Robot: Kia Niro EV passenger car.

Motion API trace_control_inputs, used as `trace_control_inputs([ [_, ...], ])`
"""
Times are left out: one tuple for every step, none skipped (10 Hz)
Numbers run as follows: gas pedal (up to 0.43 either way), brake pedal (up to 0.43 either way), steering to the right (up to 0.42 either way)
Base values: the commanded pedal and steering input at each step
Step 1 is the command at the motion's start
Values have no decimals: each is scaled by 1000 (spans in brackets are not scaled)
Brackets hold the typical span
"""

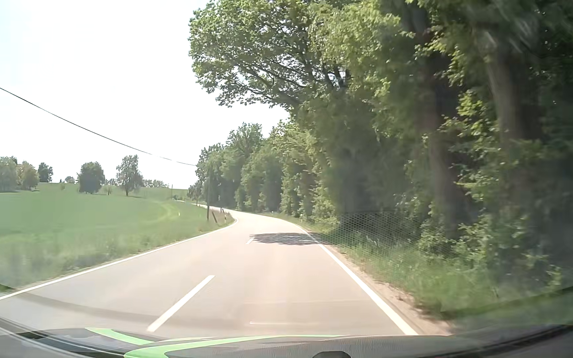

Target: Follow the waypoints while adhering to traffic rules and regulations

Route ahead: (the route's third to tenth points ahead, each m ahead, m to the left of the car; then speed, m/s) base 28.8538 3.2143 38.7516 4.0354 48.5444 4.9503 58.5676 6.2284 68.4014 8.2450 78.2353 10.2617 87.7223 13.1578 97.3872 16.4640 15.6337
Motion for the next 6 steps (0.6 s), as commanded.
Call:
trace_control_inputs([
  [240, 0, -17],
  [240, 0, -18],
  [240, 0, -17],
  [240, 0, -18],
  [240, 0, -18],
  [240, 0, -17],
])
